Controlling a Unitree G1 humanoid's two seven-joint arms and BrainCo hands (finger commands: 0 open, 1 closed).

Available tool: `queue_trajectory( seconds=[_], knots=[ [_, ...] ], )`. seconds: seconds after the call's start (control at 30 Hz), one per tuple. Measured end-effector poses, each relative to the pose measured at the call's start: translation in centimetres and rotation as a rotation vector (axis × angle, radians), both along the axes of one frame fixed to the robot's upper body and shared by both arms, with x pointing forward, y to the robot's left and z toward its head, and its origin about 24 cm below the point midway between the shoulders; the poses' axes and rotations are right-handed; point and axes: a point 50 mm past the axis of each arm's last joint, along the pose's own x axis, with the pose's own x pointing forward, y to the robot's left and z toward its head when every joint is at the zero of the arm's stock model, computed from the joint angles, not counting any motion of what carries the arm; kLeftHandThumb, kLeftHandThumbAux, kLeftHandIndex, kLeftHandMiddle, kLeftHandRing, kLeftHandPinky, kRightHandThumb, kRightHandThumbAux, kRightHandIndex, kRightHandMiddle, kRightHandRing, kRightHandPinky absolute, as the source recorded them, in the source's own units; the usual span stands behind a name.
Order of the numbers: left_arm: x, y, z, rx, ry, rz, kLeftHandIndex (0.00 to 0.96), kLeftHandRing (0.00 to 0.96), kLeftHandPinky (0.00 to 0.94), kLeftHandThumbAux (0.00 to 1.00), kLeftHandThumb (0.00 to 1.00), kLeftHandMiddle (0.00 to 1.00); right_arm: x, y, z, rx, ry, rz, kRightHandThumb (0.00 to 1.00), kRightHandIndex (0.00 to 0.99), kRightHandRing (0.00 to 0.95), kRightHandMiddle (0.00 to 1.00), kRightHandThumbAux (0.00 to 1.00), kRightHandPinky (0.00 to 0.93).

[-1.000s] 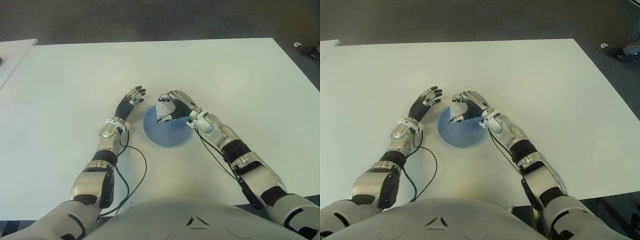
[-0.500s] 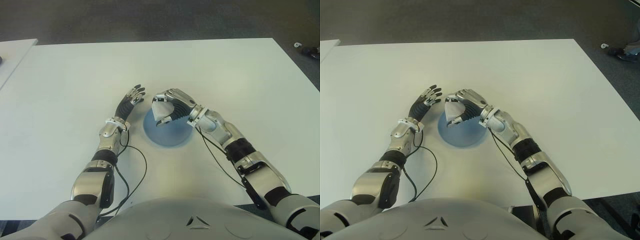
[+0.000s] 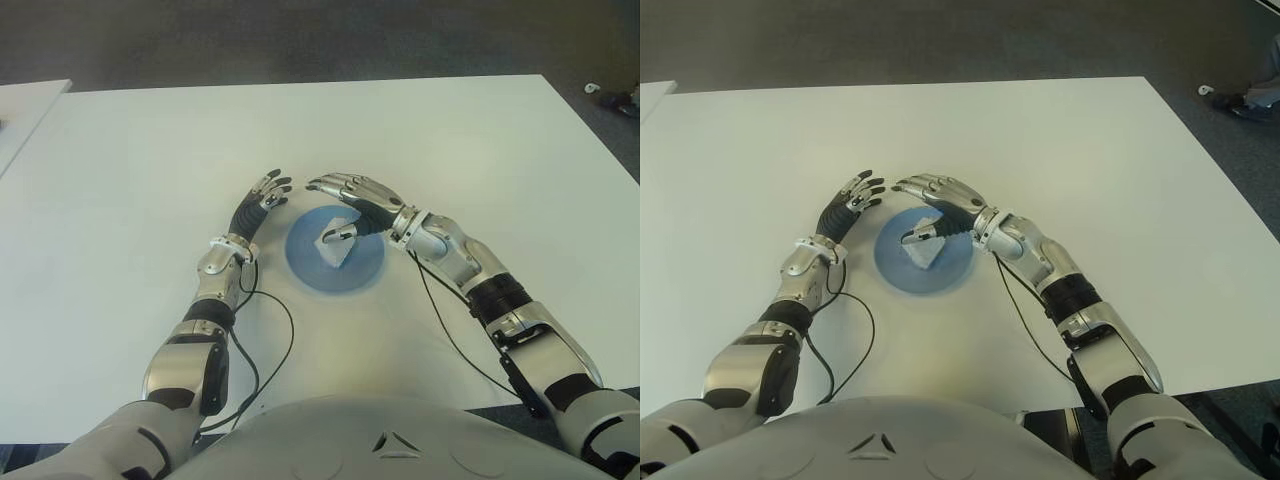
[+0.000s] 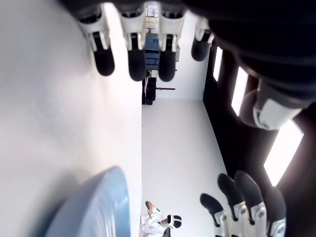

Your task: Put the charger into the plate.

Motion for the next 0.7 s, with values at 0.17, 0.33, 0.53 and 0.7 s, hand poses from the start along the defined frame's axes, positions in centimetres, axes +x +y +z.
queue_trajectory(
  seconds=[0.17, 0.33, 0.53, 0.7],
  knots=[
    [0.0, 0.0, 0.0, -0.006, 0.003, -0.005, 0.078, 0.167, 0.178, 0.441, 0.0, 0.174, 0.0, -0.1, 0.2, -0.027, 0.0, 0.0, 0.268, 0.0, 0.0, 0.0, 0.096, 0.0],
    [0.1, 0.0, 0.0, -0.011, 0.01, -0.016, 0.064, 0.173, 0.175, 0.427, 0.0, 0.181, 0.1, -0.1, 0.4, -0.025, 0.014, -0.005, 0.28, 0.0, 0.0, 0.0, 0.086, 0.0],
    [0.2, 0.0, 0.1, -0.019, 0.017, -0.027, 0.062, 0.176, 0.162, 0.426, 0.0, 0.193, 0.2, -0.3, 0.9, 0.008, 0.021, -0.024, 0.286, 0.0, 0.0, 0.0, 0.09, 0.0],
    [0.3, 0.1, 0.1, -0.02, 0.02, -0.034, 0.061, 0.179, 0.167, 0.429, 0.0, 0.196, 0.5, -0.9, 1.2, 0.037, 0.018, -0.064, 0.276, 0.0, 0.0, 0.0, 0.09, 0.0]
  ],
)
